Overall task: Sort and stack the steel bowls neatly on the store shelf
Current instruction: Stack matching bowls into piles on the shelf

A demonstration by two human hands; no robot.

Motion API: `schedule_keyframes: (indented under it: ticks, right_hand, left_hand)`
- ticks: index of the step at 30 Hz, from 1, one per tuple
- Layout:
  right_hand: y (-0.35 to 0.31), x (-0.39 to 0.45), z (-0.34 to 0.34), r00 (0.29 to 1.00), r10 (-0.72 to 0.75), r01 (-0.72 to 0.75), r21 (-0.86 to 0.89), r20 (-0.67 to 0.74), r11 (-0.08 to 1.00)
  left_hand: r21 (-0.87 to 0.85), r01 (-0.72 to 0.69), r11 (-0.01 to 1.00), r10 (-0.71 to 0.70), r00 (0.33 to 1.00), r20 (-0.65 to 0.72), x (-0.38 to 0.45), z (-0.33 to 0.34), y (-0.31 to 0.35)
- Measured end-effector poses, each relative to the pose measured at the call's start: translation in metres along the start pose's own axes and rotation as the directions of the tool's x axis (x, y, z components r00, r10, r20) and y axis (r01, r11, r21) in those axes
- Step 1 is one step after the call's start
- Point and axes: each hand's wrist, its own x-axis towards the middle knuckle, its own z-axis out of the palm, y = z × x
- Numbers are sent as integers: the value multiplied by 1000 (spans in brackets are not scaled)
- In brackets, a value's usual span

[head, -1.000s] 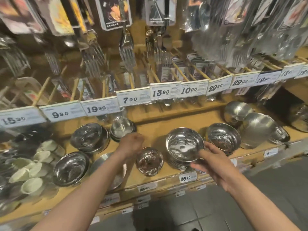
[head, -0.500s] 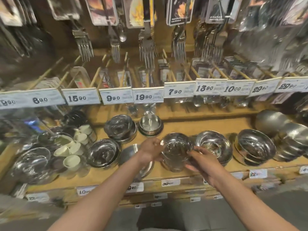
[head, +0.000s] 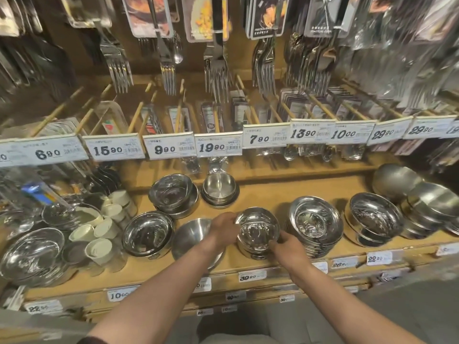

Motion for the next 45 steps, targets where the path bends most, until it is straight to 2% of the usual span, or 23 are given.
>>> schedule_keyframes:
  ticks: [6,11,15,22,25,30,35,45]
  right_hand:
    - [2,5,5,998,22,-29,-120,-63,992]
    - [4,8,6,998,24,-31,-129,-54,991]
    - [0,10,3,1000,-8,11,-134,26,991]
    - [-9,18,2,993,-112,118,-248,40,962]
    - [-9,19,1,990,-130,138,-241,49,961]
    - [-8,20,2,988,-150,153,-264,29,952]
    - [-9,19,2,986,-164,165,-281,25,945]
    - [-12,18,0,985,-170,170,-246,22,954]
  left_hand:
    - [272,-16,962,3,999,47,9,3,8]
    - [415,-4,910,-26,998,65,17,3,10]
    - [428,23,903,-56,996,65,21,-4,0]
    - [377,-16,926,-3,999,48,17,-10,-16]
    - [395,-15,919,5,1000,27,20,-10,-17]
    - [410,-8,912,17,1000,-17,19,-8,-21]
    - [352,-14,936,33,998,-49,15,-5,-26]
    - [331,6,944,20,997,-77,14,-3,-27]
